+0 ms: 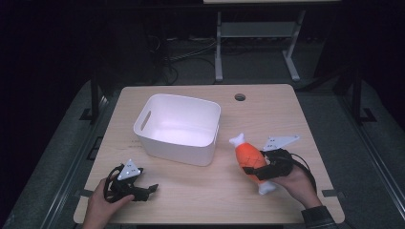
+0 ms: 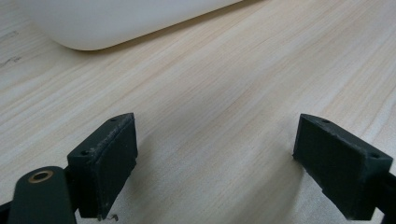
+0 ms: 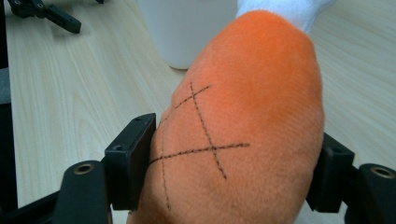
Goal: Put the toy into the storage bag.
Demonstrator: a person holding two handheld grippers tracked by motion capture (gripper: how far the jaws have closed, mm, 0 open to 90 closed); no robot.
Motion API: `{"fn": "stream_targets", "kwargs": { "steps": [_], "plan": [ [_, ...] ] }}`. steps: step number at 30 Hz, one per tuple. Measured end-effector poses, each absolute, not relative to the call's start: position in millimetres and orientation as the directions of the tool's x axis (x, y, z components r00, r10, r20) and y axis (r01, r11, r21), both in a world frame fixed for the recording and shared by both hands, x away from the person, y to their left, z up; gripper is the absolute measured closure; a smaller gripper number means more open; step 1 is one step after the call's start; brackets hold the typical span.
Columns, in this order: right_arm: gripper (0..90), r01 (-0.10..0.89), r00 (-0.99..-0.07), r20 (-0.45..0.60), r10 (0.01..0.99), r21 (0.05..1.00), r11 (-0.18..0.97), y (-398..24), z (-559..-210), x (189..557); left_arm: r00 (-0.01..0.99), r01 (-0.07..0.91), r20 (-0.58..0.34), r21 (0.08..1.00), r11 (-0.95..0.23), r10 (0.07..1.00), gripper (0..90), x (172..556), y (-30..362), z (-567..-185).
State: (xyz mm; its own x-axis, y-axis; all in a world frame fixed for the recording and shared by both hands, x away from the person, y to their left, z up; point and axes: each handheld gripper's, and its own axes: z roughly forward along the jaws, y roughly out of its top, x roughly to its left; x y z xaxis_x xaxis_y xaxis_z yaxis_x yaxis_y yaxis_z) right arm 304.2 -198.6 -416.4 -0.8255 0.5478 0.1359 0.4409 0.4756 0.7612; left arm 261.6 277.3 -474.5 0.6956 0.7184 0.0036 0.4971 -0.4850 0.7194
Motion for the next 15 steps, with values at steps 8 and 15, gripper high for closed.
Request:
{"fn": "stream_targets", "kwargs": {
  "steps": [8,15],
  "plan": [
    [28.5,0.41,-0.842,0.119,0.526,0.775,0.481,-199,-404,309,0.696,0.498,0.003,0.719,-0.485,0.718,12.7,262,277,-475],
    [28.5,0.383,-0.86,0.111,0.498,0.786,0.485,-199,-390,314,0.694,0.498,0.001,0.721,-0.481,0.72,12.7,262,277,-475]
  ]
}}
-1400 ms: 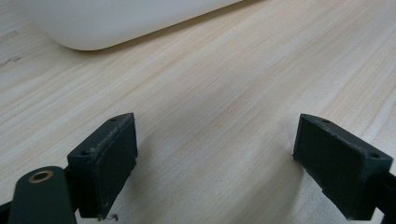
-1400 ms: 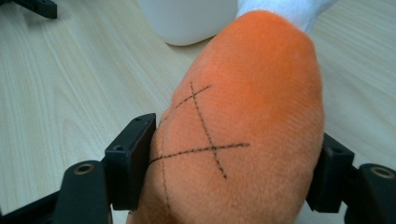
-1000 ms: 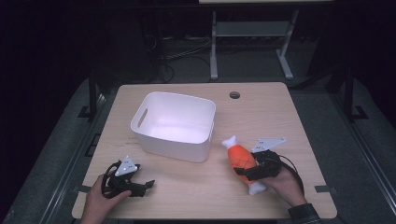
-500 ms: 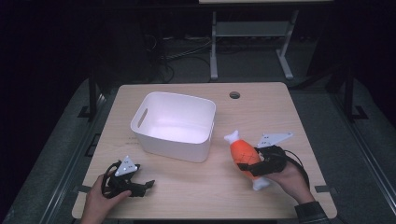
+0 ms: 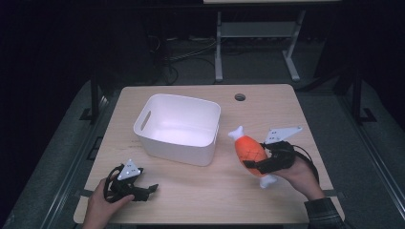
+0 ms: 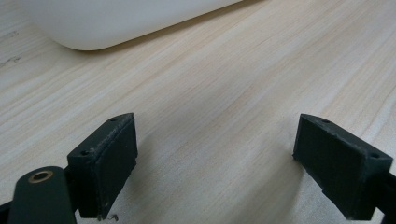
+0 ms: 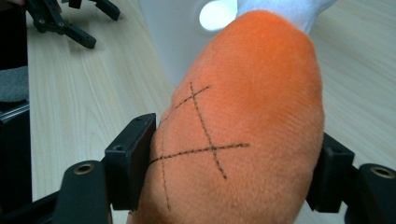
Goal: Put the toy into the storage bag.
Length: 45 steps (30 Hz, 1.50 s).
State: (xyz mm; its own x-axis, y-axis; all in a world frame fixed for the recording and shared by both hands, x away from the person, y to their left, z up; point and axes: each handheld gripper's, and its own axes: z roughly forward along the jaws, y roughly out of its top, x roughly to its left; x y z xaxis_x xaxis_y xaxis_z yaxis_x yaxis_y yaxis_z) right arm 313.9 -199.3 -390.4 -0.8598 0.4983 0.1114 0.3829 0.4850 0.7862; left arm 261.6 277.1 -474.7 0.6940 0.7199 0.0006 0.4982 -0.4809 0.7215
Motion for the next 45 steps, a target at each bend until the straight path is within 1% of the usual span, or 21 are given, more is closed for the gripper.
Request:
{"fn": "stream_targets", "kwargs": {
  "steps": [24,45],
  "plan": [
    [28.6,0.318,-0.89,0.061,0.452,0.793,0.52,-192,-352,329,0.696,0.497,0.003,0.72,-0.485,0.718,12.7,262,277,-475],
    [28.6,0.257,-0.927,0.037,0.373,0.787,0.56,-167,-322,352,0.695,0.497,0.002,0.722,-0.482,0.719,12.7,262,277,-475]
  ]
}}
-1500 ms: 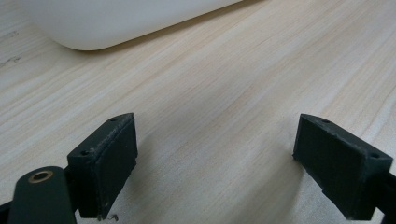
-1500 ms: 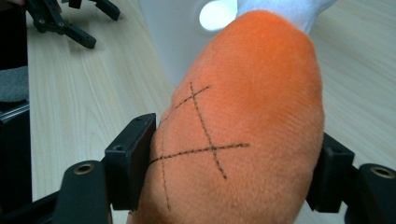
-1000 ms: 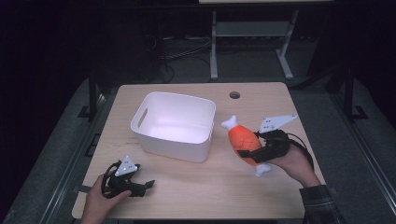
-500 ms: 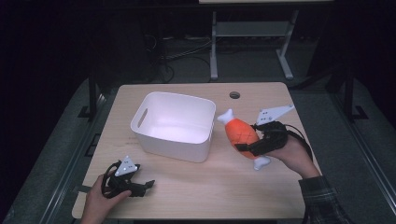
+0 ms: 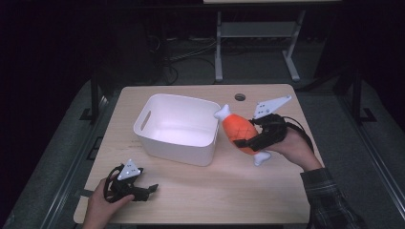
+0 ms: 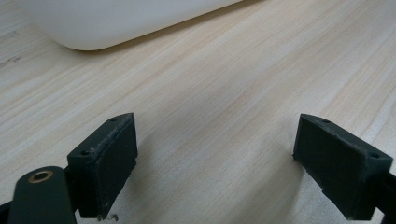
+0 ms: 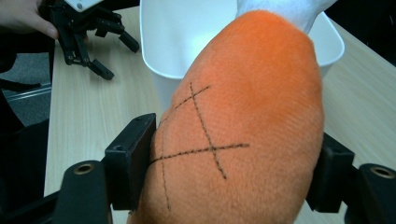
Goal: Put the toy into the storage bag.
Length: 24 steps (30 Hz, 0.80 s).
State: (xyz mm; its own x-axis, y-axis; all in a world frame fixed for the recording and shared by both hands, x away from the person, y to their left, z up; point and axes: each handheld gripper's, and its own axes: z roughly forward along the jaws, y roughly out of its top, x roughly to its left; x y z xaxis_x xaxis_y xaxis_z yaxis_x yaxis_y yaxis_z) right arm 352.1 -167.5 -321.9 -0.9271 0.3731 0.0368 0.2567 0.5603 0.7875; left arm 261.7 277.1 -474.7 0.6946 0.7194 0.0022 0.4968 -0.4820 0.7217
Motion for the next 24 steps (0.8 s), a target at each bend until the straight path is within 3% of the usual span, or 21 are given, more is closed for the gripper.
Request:
{"fn": "stream_targets", "kwargs": {
  "steps": [24],
  "plan": [
    [28.6,0.184,-0.964,0.023,0.267,0.778,0.6,-117,-295,378,0.695,0.496,0.003,0.722,-0.483,0.719,12.7,262,277,-475]
  ]
}}
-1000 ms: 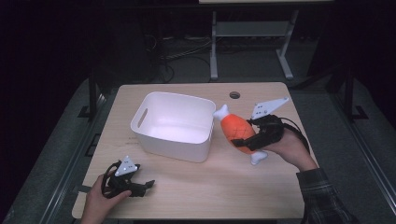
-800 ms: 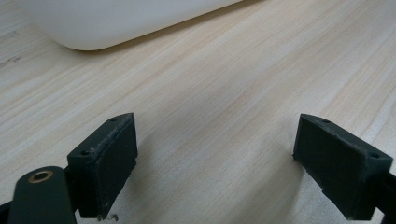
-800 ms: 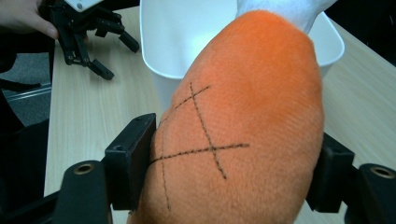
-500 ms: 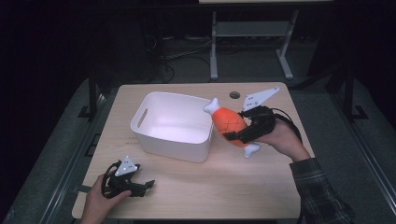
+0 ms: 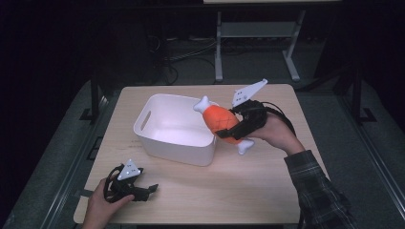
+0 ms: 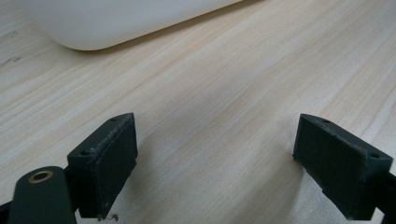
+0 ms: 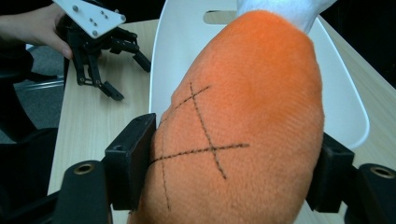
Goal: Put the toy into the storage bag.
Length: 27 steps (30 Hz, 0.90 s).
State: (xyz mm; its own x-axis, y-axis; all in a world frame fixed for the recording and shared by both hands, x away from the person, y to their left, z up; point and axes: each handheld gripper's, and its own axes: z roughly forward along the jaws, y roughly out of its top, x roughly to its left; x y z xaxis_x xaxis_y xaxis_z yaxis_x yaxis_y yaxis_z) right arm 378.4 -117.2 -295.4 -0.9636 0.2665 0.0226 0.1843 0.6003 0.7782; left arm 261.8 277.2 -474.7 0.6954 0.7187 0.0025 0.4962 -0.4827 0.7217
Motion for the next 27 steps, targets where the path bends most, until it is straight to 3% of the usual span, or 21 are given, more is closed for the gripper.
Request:
{"fn": "stream_targets", "kwargs": {
  "steps": [27],
  "plan": [
    [28.6,0.12,-0.985,0.013,0.17,0.762,0.637,-52,-288,409,0.695,0.496,0.003,0.721,-0.483,0.719,12.7,262,277,-475]
  ]
}}
